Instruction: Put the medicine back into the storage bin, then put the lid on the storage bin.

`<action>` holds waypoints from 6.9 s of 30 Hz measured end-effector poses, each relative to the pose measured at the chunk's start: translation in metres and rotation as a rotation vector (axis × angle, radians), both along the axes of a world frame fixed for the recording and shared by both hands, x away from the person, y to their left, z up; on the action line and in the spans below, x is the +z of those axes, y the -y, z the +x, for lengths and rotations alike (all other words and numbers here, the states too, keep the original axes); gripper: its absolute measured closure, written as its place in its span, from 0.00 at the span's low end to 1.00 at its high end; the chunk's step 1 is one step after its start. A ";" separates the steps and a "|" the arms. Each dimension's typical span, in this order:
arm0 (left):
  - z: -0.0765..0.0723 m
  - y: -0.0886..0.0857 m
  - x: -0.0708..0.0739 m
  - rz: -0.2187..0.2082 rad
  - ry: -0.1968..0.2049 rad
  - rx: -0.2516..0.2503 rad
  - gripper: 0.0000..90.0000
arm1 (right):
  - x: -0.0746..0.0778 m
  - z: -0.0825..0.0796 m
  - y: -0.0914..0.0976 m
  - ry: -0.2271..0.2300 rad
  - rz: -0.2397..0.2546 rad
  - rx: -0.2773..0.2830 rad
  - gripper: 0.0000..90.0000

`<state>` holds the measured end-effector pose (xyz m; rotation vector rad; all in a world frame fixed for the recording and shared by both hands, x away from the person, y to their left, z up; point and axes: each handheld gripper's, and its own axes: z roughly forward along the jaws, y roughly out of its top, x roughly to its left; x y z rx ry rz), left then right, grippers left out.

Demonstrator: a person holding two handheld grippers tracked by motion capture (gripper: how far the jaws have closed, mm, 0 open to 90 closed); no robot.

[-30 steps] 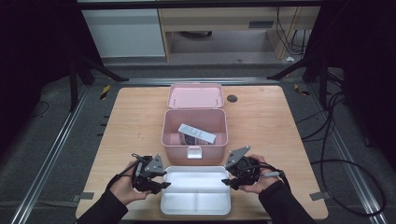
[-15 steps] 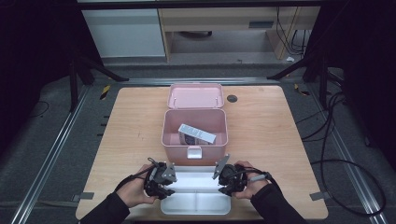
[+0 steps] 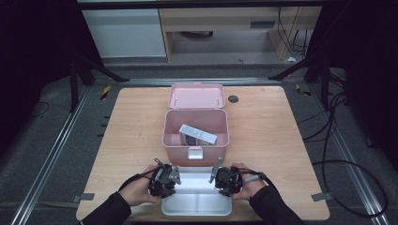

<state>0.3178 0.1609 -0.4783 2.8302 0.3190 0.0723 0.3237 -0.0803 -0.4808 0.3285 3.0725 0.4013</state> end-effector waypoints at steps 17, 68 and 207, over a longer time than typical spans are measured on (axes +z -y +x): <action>0.003 0.004 0.011 0.035 -0.048 -0.097 0.96 | 0.008 0.001 -0.001 -0.034 -0.014 0.006 0.94; 0.122 0.003 0.184 0.013 0.122 -0.169 0.99 | 0.176 0.118 0.019 0.148 0.130 0.041 0.94; 0.242 -0.041 0.051 -0.458 0.229 0.749 0.41 | 0.046 0.235 0.039 0.257 0.589 -0.771 0.47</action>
